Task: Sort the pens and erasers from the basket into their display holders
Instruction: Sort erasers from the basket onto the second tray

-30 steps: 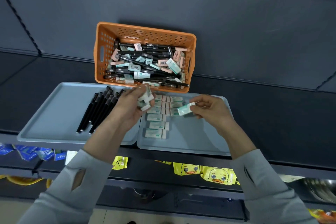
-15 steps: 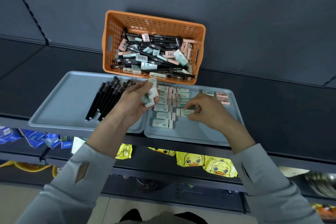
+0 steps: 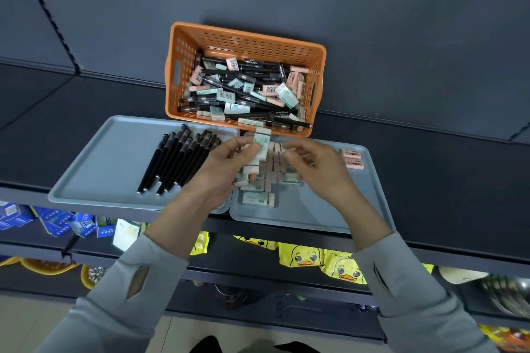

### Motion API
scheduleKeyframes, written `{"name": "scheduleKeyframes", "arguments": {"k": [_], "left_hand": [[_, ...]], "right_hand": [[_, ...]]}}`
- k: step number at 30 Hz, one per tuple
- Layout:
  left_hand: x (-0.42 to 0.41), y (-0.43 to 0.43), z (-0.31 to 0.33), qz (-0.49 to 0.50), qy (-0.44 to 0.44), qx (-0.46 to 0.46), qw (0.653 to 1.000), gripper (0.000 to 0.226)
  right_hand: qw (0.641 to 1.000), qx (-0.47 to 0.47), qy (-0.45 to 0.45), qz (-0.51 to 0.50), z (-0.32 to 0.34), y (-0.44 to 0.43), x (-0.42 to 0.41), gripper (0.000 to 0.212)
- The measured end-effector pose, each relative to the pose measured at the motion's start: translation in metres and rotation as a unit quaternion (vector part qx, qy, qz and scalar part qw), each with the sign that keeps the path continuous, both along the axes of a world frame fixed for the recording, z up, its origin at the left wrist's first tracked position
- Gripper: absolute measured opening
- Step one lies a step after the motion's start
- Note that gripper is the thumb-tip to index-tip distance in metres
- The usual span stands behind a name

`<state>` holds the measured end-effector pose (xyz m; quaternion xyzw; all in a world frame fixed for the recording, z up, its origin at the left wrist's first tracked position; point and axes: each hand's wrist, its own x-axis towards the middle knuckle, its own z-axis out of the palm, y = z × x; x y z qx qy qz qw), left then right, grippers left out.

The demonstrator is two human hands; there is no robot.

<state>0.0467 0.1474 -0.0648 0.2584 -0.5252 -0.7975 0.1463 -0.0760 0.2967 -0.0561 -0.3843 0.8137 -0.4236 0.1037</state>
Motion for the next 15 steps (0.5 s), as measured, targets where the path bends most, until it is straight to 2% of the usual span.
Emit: {"name": "scheduleKeyframes", "arguments": {"k": [2, 3, 6, 8, 11, 13, 15], "left_hand": [[-0.003, 0.005, 0.003, -0.023, -0.008, -0.041, 0.999, 0.016], [-0.004, 0.007, 0.005, -0.037, -0.018, -0.071, 0.997, 0.014], [-0.006, 0.011, 0.007, -0.046, -0.041, -0.133, 0.989, 0.014], [-0.006, 0.008, 0.007, -0.023, -0.034, -0.086, 0.995, 0.015], [-0.002, -0.002, 0.007, 0.020, -0.026, 0.004, 0.999, 0.025], [-0.001, -0.005, 0.005, 0.035, -0.016, 0.021, 0.999, 0.028], [-0.002, -0.004, 0.005, 0.050, -0.004, 0.035, 0.998, 0.023]], "right_hand": [[0.985, -0.080, -0.155, 0.002, 0.009, -0.008, 0.004, 0.018], [0.974, -0.104, -0.203, 0.012, 0.011, -0.011, 0.005, 0.017], [0.957, -0.142, -0.252, 0.022, 0.013, -0.014, 0.004, 0.017], [0.966, -0.136, -0.222, 0.007, 0.012, -0.006, -0.005, 0.020], [0.993, -0.011, -0.106, 0.057, 0.010, 0.014, -0.018, 0.030], [0.988, 0.083, -0.078, 0.108, 0.006, 0.018, -0.015, 0.037], [0.983, 0.122, -0.045, 0.128, 0.000, 0.017, -0.009, 0.037]]}}
